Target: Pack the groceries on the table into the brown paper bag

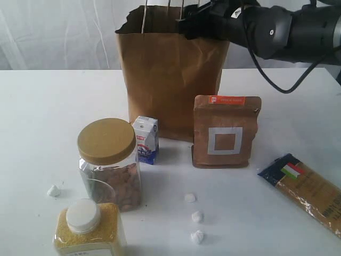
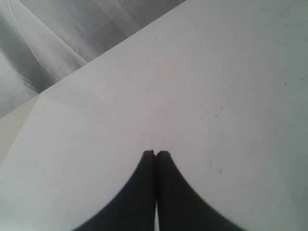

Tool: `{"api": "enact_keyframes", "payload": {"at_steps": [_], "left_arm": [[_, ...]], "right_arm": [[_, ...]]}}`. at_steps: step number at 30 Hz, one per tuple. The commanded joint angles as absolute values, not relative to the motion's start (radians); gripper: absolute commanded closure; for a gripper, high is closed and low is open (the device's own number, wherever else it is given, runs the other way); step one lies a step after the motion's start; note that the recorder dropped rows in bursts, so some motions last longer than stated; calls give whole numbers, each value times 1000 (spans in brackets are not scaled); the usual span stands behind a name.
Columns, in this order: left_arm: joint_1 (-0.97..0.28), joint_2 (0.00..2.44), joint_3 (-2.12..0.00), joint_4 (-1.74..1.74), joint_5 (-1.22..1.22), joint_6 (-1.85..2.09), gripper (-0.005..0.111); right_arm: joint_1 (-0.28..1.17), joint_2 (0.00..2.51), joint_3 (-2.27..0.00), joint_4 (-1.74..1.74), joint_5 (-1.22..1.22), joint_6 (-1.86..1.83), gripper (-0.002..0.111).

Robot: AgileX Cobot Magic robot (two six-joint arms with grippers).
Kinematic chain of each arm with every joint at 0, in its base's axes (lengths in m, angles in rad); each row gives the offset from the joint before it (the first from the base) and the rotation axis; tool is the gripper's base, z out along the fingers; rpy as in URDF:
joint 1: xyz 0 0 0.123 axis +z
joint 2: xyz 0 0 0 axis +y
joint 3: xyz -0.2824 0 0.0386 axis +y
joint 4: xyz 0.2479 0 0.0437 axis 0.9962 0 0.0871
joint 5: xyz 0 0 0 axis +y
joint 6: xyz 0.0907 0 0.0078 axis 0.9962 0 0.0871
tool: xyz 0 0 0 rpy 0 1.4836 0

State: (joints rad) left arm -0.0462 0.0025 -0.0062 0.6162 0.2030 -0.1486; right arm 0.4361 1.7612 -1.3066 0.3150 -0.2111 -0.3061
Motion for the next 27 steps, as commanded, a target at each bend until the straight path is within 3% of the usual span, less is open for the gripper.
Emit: {"api": "enact_keyframes", "payload": {"at_steps": [1,27], "left_arm": [[-51,0,0,616,201,-154,107],[-51,0,0,616,201,-154,107]], "right_arm": [[428,1748,-1316,314,-226,-311,23],[428,1705,-1316,314,-195,-311,23]]}}
